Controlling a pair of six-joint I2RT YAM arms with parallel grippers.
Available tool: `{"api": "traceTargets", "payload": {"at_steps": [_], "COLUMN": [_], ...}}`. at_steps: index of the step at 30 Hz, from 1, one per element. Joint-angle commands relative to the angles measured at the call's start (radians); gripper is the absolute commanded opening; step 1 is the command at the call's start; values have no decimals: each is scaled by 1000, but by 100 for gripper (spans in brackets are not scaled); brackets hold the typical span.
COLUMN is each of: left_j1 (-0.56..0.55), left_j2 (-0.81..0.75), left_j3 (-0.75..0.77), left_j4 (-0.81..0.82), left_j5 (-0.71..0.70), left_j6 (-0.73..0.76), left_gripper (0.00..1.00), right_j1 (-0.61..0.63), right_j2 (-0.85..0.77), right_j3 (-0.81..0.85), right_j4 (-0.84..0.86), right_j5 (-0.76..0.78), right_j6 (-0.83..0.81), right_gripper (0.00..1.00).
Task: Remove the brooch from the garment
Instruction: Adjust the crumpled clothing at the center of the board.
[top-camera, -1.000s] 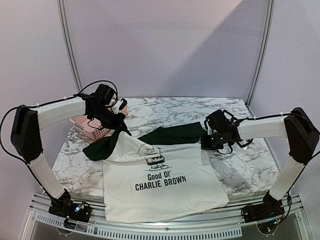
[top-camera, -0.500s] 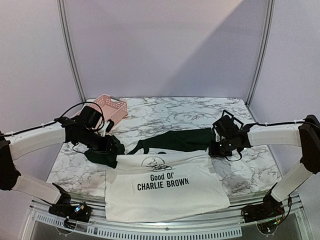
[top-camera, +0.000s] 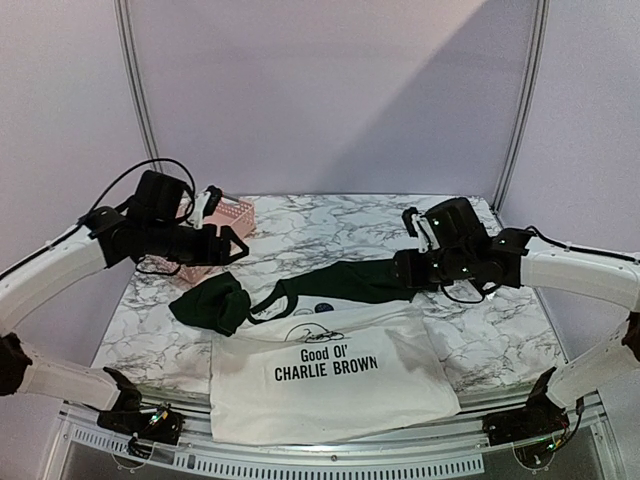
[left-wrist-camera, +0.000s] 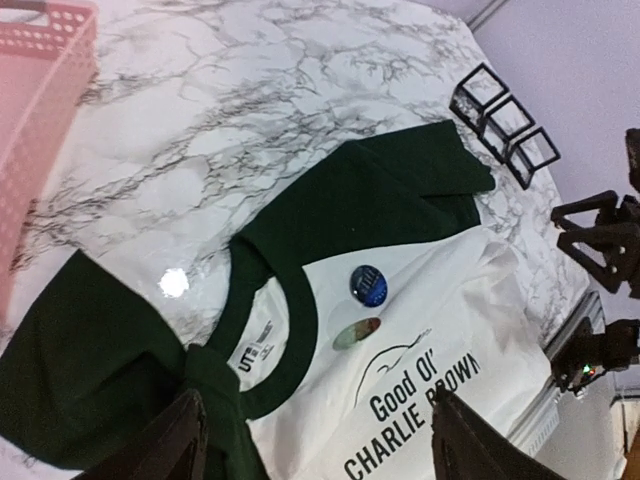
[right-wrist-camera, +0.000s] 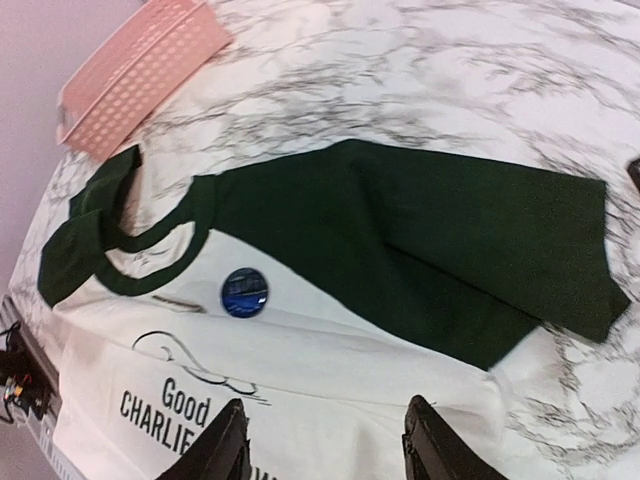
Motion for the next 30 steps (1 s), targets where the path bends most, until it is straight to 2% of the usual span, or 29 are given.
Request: {"api": "traceTargets", "payload": {"at_steps": [1,7,12,17,24,30], "left_j1": [-25,-75,-92,-95,-82,-49], "left_j2": [209,505,624,597,538,507], "left_j3": [72,285,270,163,155,148], "left_j4": [49,-61,-47,90,110,120], "left_j5": [176,217,274,263,207,202], "left_j6": [49,190,205,180,184,169], "left_gripper": [77,77,66,64,65,65], "right_j1": [84,140,147,153,163,180], "right_j2": [70,202,327,430,530,617], "right_j3": [26,47,101,160,242,332], "right_j4": [149,311,352,362,348,290], "right_j5": [-146,-254,-262,-289,-379,-388], "right_j6": [-80,-179,-220,-278,-378,-434], "right_gripper": [53,56,53,50,48,45]}}
